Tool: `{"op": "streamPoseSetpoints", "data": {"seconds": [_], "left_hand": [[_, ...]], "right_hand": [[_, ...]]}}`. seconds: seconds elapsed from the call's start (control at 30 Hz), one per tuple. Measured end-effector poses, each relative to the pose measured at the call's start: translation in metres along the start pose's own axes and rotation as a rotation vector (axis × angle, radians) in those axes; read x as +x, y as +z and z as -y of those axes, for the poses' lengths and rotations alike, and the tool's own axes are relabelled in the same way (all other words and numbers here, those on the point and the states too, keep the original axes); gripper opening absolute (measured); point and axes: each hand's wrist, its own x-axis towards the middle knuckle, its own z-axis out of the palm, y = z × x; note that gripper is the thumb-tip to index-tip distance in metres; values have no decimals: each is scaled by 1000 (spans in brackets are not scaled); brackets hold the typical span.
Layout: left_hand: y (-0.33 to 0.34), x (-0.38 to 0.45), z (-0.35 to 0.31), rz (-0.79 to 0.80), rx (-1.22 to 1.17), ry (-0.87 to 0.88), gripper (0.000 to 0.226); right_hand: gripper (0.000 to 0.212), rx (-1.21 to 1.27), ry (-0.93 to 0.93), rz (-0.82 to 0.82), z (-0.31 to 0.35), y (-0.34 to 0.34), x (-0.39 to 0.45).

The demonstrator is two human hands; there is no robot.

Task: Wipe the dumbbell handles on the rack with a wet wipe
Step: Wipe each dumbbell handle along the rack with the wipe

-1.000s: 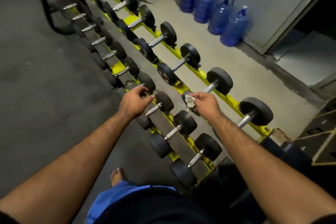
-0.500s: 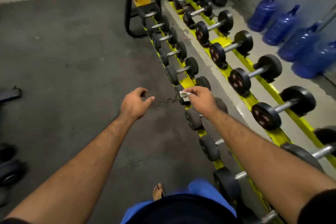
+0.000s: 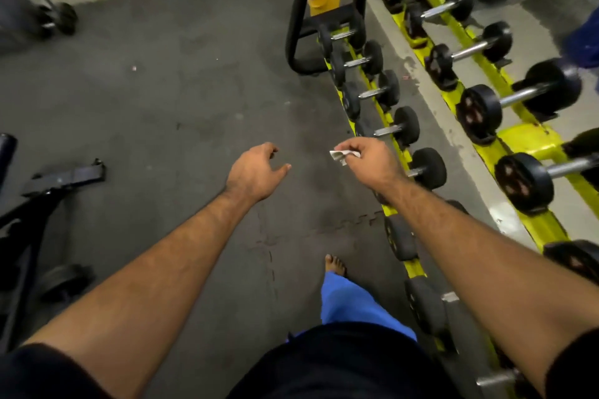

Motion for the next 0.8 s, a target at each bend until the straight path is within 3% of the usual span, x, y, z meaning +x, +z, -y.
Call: {"op": "streamPoseSetpoints", "data": {"seconds": [0.37, 0.8], "left_hand": [[-78, 258, 34, -58, -51, -29, 49], [-125, 577, 80, 167, -16, 169, 51]], "right_hand": [[25, -90, -68, 107, 83, 15, 275], [27, -90, 145, -55, 118, 60, 545]]}}
